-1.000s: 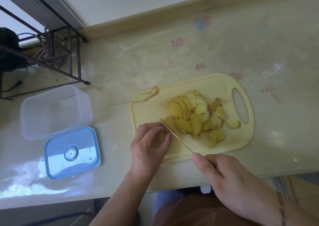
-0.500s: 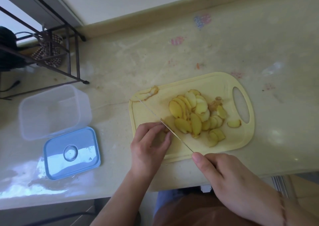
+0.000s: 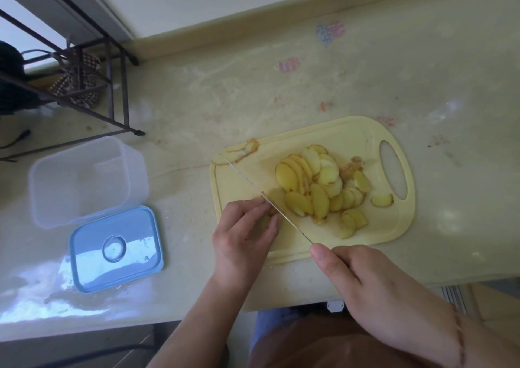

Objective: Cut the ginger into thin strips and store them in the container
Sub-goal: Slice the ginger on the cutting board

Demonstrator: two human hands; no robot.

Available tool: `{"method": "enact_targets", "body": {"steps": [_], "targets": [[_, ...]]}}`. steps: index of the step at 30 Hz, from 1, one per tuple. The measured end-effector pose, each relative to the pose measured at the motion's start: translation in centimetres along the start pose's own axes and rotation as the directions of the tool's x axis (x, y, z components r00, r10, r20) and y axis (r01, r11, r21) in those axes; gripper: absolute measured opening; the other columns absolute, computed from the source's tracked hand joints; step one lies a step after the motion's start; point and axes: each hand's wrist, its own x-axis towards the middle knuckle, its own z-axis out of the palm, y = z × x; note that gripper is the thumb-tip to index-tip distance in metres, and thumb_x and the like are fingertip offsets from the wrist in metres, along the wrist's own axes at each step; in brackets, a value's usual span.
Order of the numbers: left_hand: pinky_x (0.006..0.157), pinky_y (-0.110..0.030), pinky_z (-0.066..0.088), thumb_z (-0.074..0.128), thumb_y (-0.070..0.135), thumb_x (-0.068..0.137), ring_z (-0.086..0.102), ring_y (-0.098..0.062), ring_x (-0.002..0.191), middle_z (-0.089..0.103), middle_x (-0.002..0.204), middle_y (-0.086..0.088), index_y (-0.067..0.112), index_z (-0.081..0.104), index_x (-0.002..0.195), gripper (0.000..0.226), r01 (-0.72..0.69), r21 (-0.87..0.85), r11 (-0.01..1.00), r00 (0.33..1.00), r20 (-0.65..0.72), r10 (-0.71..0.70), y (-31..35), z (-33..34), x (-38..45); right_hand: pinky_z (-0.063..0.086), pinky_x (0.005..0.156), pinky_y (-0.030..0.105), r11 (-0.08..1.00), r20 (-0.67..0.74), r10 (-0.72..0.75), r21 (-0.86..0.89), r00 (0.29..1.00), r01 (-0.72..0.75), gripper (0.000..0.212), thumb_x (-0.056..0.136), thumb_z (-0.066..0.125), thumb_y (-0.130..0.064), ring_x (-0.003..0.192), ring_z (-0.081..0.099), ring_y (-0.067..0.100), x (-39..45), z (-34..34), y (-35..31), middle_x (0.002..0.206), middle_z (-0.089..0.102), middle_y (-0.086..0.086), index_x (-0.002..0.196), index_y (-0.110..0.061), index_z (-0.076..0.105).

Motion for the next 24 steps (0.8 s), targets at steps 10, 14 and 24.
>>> {"method": "enact_targets", "body": {"steps": [10,14,24], "targets": [[0.084,-0.014,0.049,0.065,0.033,0.097,0.064,-0.007,0.087,0.064,0.097,0.000,-0.001,0.078,0.090,0.037,-0.006,-0.043,0.999,1.000,0.023,0.007,-0.3,-0.1,0.0,0.039,0.062,0.026,1.000,0.027,0.025,0.008,0.999,-0.026,0.072,0.078,0.016,-0.081,0.051,0.041,0.011,0.3,0.2,-0.4,0.048,0.046,-0.008,0.059,-0.014,0.037],[0.087,-0.013,0.049,0.072,0.026,0.092,0.064,-0.005,0.090,0.065,0.098,-0.001,-0.001,0.079,0.091,0.028,-0.008,-0.037,0.999,0.999,0.036,0.009,-0.7,-0.1,0.0,0.038,0.061,0.028,0.999,0.022,0.036,0.027,0.999,-0.037,0.076,0.078,0.014,-0.085,0.052,0.039,0.012,0.4,0.4,0.0,0.050,0.042,-0.005,0.060,-0.013,0.034],[0.088,-0.018,0.052,0.080,0.010,0.082,0.068,-0.010,0.092,0.067,0.094,-0.013,-0.004,0.078,0.093,0.017,-0.010,-0.035,0.999,0.999,0.048,0.012,-1.3,-0.1,-0.3,0.038,0.061,0.025,0.998,0.007,0.023,0.061,1.000,-0.023,0.065,0.079,0.022,-0.074,0.053,0.044,0.011,0.6,1.5,0.4,0.050,0.047,-0.004,0.057,-0.014,0.036]]}}
